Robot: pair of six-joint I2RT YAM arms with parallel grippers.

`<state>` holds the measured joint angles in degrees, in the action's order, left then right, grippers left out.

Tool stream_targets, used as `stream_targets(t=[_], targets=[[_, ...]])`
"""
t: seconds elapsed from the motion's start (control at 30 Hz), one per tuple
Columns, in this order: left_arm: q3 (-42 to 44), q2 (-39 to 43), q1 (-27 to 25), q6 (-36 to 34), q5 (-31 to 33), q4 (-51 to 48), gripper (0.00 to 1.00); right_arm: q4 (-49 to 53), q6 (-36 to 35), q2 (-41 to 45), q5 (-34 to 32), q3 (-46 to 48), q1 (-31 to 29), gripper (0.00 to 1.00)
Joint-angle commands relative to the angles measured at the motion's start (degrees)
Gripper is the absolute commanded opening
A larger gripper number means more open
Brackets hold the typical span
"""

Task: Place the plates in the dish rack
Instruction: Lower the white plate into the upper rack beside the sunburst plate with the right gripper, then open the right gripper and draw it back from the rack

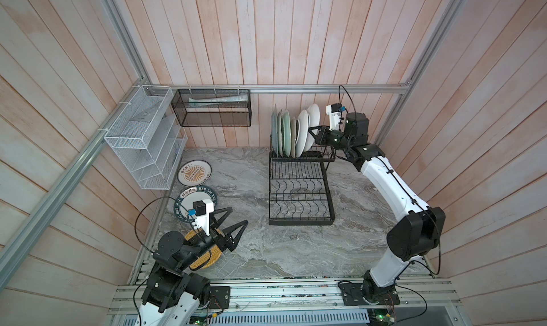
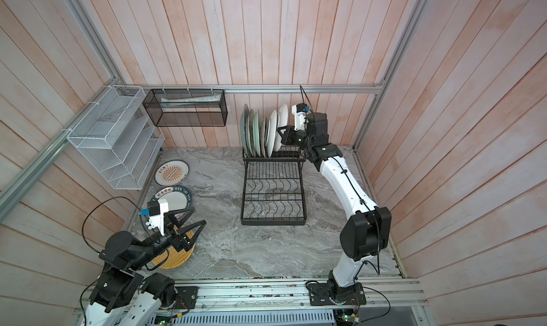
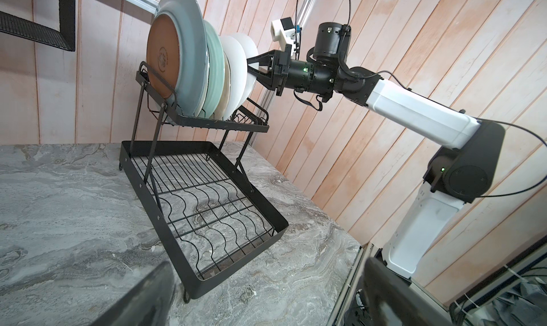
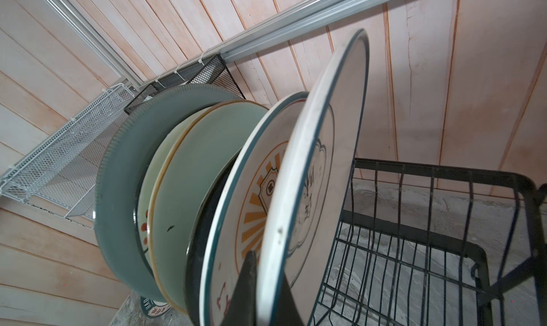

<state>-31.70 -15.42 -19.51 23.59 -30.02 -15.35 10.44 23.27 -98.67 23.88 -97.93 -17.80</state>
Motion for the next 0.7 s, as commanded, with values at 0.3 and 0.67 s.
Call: stream_targets(t=[0.3,0.67], targets=[[0.7,0.1,0.2,0.2,-0.7,1.3,1.0,2.7,-2.9,-1.1,-6.4,-0.7,-3.0,0.0],[0.6,0.3,0.2,0.2,-0.7,1.2,1.0,5.2,-4.3,0.9,-7.6,-3.2,-4.4,0.18]])
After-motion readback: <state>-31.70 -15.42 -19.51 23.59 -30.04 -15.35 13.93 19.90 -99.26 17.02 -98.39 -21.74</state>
